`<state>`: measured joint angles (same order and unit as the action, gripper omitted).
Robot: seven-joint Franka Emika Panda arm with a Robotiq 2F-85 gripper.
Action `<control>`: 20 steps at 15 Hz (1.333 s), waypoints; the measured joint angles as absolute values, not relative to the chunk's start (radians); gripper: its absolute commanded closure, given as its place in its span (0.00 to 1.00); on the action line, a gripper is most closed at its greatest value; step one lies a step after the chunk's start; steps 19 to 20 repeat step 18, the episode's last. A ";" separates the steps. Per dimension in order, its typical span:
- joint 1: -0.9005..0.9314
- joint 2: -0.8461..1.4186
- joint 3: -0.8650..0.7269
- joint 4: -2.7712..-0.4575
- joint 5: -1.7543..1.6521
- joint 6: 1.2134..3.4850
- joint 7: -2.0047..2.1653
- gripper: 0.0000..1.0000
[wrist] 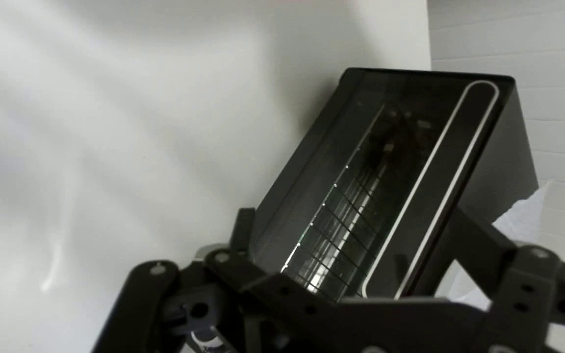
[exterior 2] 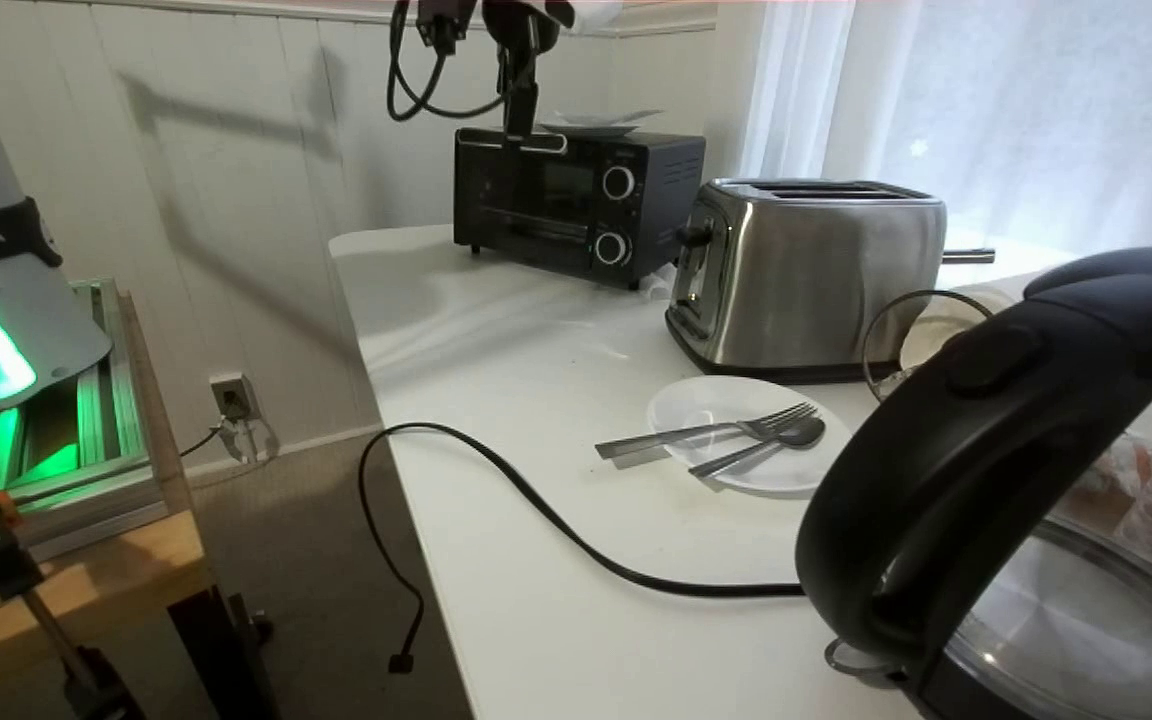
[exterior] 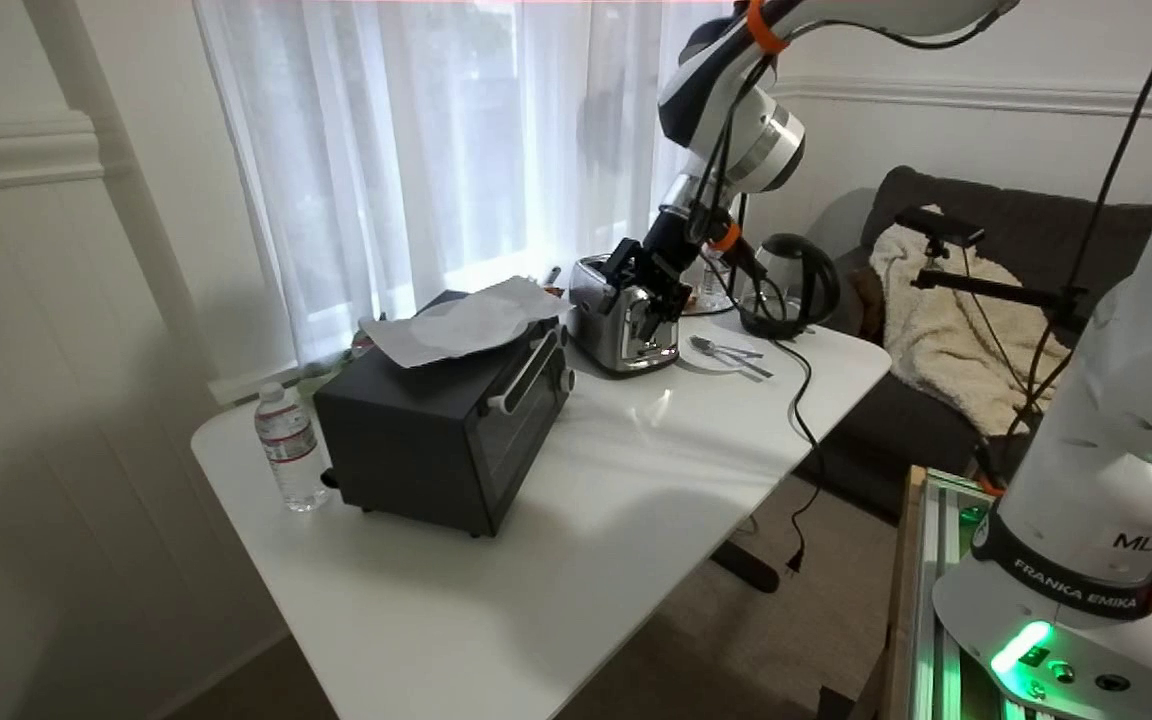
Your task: Close the door to the oven
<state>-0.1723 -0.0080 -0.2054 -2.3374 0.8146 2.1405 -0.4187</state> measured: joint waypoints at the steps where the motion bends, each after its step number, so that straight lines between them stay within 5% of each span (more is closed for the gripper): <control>1: -0.171 -0.047 -0.200 -2.345 0.731 2.149 -0.360 0.00; 11: -0.211 -0.320 -0.152 -2.350 -0.054 2.086 0.046 0.00; 20: -0.212 -0.359 -0.151 -2.348 -0.119 2.051 0.035 0.00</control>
